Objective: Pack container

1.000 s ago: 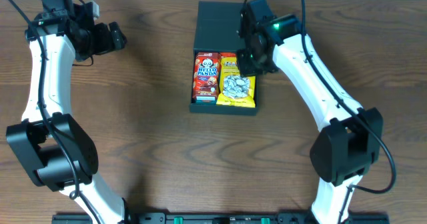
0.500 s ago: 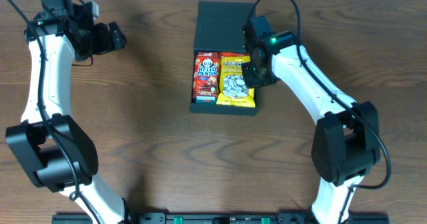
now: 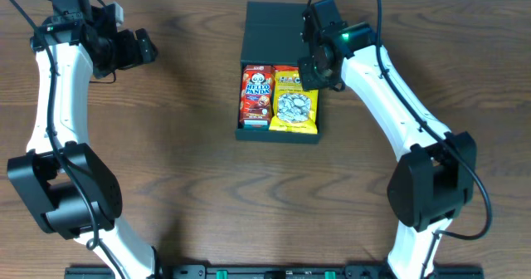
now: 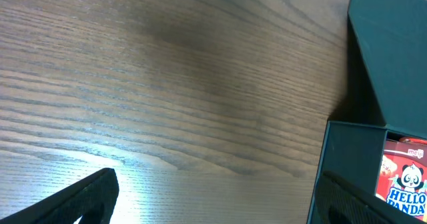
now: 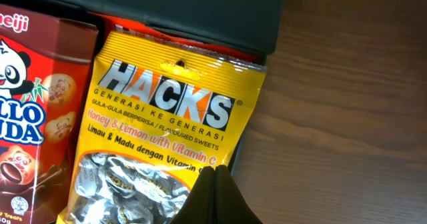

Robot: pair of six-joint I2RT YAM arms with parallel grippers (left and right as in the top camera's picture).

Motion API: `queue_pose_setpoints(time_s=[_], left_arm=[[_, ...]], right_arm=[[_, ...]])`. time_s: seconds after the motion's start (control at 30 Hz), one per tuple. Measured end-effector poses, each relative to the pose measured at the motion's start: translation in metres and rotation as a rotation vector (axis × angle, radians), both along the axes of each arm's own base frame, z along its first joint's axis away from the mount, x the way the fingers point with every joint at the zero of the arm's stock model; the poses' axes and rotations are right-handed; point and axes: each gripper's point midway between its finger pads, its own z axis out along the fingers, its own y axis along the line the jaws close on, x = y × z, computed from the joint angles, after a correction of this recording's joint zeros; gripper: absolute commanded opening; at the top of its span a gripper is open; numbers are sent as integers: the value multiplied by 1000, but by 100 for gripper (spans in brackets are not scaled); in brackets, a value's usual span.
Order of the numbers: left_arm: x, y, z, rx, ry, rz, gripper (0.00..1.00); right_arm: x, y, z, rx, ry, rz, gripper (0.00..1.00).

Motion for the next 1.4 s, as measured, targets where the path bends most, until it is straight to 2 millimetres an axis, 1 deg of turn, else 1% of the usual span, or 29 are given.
queue_pose_setpoints(time_s=[0.13, 0.2, 0.27, 0.3, 0.4, 0.5, 0.7, 0.77, 0.83, 0.93, 1.0, 1.03, 1.13, 1.2, 1.27, 1.3, 1.4], left_arm=[[0, 0, 0, 0, 0, 0, 95], [0, 0, 0, 0, 0, 0, 95], [0, 0, 0, 0, 0, 0, 95], [0, 0, 0, 0, 0, 0, 95], [0, 0, 0, 0, 0, 0, 95], [0, 0, 0, 0, 0, 0, 95], [0, 0, 0, 0, -2, 0, 95], [1, 0, 0, 1, -4, 0, 95], [1, 0, 0, 1, -4, 0, 95], [1, 0, 0, 1, -4, 0, 95], [1, 0, 0, 1, -4, 0, 95], [1, 0, 0, 1, -5, 0, 95], [2, 0, 1, 0, -11, -2, 95], [6, -8, 5, -26, -41, -46, 95], [12, -20, 12, -59, -85, -97, 95], [16, -26, 16, -74, -113, -124, 95], [32, -45, 32, -105, -221, -200, 96]], right_arm=[[0, 0, -1, -1, 2, 0, 1], [0, 1, -6, -4, 13, 1, 1], [0, 1, -17, -9, 35, 2, 1], [-1, 2, -29, -14, 64, 4, 1], [-3, 2, -53, -31, 115, 4, 1], [-4, 1, -68, -46, 147, 3, 1], [-4, 1, -68, -47, 146, 3, 1], [-3, 2, -60, -46, 144, 3, 1], [3, 4, -50, -35, 123, 4, 1], [18, 11, -24, -7, 55, 12, 1], [25, 15, -1, 16, 2, 37, 1], [26, 17, 9, 26, -19, 46, 1], [27, 20, 31, 59, -58, 67, 1], [28, 26, 37, 117, -61, 86, 1], [32, 28, 40, 185, -60, 88, 1], [36, 26, 42, 220, -61, 78, 1], [51, 3, 49, 341, -62, 11, 1]])
